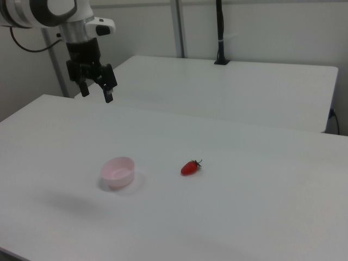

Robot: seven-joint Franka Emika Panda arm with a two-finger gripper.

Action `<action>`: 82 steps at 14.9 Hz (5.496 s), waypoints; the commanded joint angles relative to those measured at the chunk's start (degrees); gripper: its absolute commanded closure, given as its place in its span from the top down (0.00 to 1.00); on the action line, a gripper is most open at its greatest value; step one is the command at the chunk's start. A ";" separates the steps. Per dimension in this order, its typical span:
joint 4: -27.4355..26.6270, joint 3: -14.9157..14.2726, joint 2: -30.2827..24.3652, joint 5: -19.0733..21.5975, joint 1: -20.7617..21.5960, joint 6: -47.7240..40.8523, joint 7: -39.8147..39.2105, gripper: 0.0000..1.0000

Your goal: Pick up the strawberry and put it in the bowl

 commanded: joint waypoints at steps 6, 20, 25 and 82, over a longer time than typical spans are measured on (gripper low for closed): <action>0.48 -0.43 3.19 0.49 -2.84 3.36 -2.15 1.00; 0.57 -0.43 18.21 -0.12 -12.60 21.37 4.08 0.94; 0.57 -0.43 24.89 -0.21 -13.22 29.37 11.20 0.88; -13.14 8.71 18.13 -6.27 -3.46 22.09 -1.18 0.63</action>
